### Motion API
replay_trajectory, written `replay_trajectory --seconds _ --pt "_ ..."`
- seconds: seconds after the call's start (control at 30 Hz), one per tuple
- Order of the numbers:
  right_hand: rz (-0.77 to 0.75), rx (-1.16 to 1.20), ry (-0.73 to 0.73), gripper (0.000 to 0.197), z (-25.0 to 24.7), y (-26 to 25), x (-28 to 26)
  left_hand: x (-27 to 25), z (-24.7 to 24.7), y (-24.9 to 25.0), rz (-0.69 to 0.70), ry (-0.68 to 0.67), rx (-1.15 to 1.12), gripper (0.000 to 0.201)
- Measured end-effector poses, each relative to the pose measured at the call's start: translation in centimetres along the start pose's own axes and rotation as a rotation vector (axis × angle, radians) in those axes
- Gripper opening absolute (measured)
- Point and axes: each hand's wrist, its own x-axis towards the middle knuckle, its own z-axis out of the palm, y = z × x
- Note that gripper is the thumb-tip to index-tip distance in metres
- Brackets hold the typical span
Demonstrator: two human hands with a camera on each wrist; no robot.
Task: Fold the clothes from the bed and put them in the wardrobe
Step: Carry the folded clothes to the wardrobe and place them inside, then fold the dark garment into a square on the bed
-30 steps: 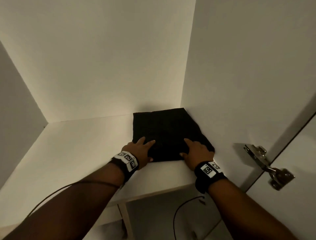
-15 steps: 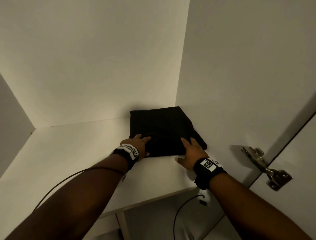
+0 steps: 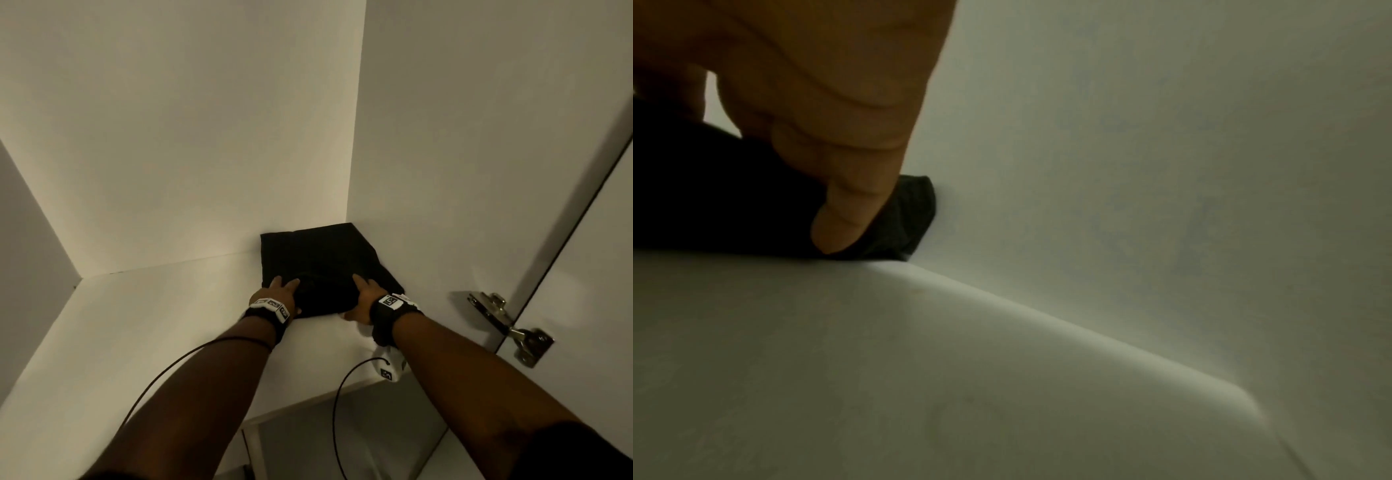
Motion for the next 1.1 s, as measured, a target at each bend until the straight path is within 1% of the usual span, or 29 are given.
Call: replay_trajectory --seconds 0.07,0.17,0.2,0.23,0.27,0.3,0.33,0.37,0.43,0.5,0.6,0.67,0.73,0.8,0.87,0.93,1.0,1.1 --pt "-0.010 -0.015 -0.004 0.119 0.6 0.2 -0.8 -1.1 0.6 0.2 -0.018 0.005 -0.067 0.094" --pt "-0.058 0.018 0.000 0.115 1.2 0.1 -3.6 -4.0 1.3 0.8 -0.027 -0.052 -0.161 0.129" --pt "-0.101 0.021 -0.015 0.112 1.4 0.0 -5.1 -5.3 1.7 1.1 -0.011 -0.074 -0.165 0.135" --pt "-0.150 0.013 -0.048 0.109 1.8 0.3 -6.5 -6.7 2.2 1.3 0.018 -0.103 -0.150 0.135" --pt "-0.192 -0.019 -0.101 0.107 2.3 0.6 -7.8 -8.1 2.7 1.6 0.049 -0.138 -0.120 0.128" --pt "-0.215 -0.083 -0.167 0.109 3.2 1.0 -9.1 -9.5 3.5 1.9 0.069 -0.173 -0.088 0.115" --pt "-0.228 -0.174 -0.203 0.114 4.1 1.5 -10.0 -10.8 4.1 2.2 0.076 -0.192 -0.059 0.098" --pt "-0.240 -0.266 -0.199 0.121 5.2 2.0 -10.6 -11.9 4.7 2.5 0.066 -0.201 -0.047 0.083" --pt "-0.258 -0.355 -0.098 0.129 7.7 2.9 -11.1 -13.7 6.1 3.1 0.022 -0.182 -0.069 0.066" --pt "-0.281 -0.348 0.062 0.123 9.9 3.4 -11.4 -14.9 7.5 3.5 -0.012 -0.097 -0.075 0.059" --pt "-0.331 -0.241 0.271 0.103 12.3 4.3 -12.3 -16.3 9.4 3.8 -0.033 0.042 -0.063 0.057" --pt "-0.367 -0.165 0.357 0.097 13.9 5.2 -13.1 -17.5 10.8 3.9 -0.046 0.113 -0.043 0.063" --pt "-0.384 -0.153 0.377 0.099 14.9 6.1 -14.0 -18.9 12.3 4.0 -0.053 0.167 -0.017 0.082" --pt "-0.384 -0.124 0.351 0.100 15.2 6.8 -15.2 -20.6 14.0 4.1 -0.026 0.199 0.005 0.103" --pt "-0.367 -0.040 0.311 0.100 15.0 7.1 -16.4 -21.9 15.2 3.7 0.015 0.254 0.024 0.112" --pt "-0.304 0.019 0.267 0.096 15.0 6.8 -18.5 -22.9 15.8 3.0 0.068 0.280 0.032 0.111" --pt "-0.248 0.051 0.242 0.086 16.0 6.8 -21.3 -23.9 16.7 2.2 0.135 0.277 0.019 0.098" --pt "-0.173 0.143 0.173 0.068 20.2 7.7 -27.0 -26.2 19.1 0.5 0.188 0.175 -0.023 0.079"
